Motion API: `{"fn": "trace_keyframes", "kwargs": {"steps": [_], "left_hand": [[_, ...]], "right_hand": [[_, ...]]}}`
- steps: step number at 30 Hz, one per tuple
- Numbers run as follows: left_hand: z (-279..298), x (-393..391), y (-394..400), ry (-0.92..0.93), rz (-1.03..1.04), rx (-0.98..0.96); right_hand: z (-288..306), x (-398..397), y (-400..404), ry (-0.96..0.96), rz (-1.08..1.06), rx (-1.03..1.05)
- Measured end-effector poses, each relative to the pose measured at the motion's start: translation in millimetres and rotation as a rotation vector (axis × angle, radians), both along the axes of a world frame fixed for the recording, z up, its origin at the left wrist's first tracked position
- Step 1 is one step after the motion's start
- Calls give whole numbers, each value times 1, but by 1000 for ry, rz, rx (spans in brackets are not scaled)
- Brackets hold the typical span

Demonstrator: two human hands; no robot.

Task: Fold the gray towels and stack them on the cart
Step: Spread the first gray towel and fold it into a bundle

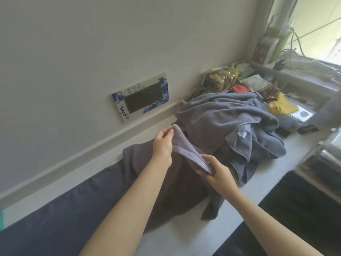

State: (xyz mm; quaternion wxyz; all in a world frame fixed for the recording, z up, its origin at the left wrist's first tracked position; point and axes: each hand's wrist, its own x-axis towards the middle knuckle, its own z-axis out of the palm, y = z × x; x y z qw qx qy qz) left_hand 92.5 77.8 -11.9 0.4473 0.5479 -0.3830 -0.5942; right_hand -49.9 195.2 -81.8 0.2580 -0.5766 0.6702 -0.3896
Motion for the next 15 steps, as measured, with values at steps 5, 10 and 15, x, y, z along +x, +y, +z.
{"fn": "trace_keyframes", "kwargs": {"steps": [5, 10, 15], "left_hand": [[14, 9, -9, 67, -85, -8], [19, 20, 3, 104, -448, -33], [19, 29, 2, -134, -612, -205]], "right_hand": [[27, -4, 4, 4, -69, -126], [52, -9, -2, 36, -74, -211], [79, -22, -3, 157, -29, -116]]}}
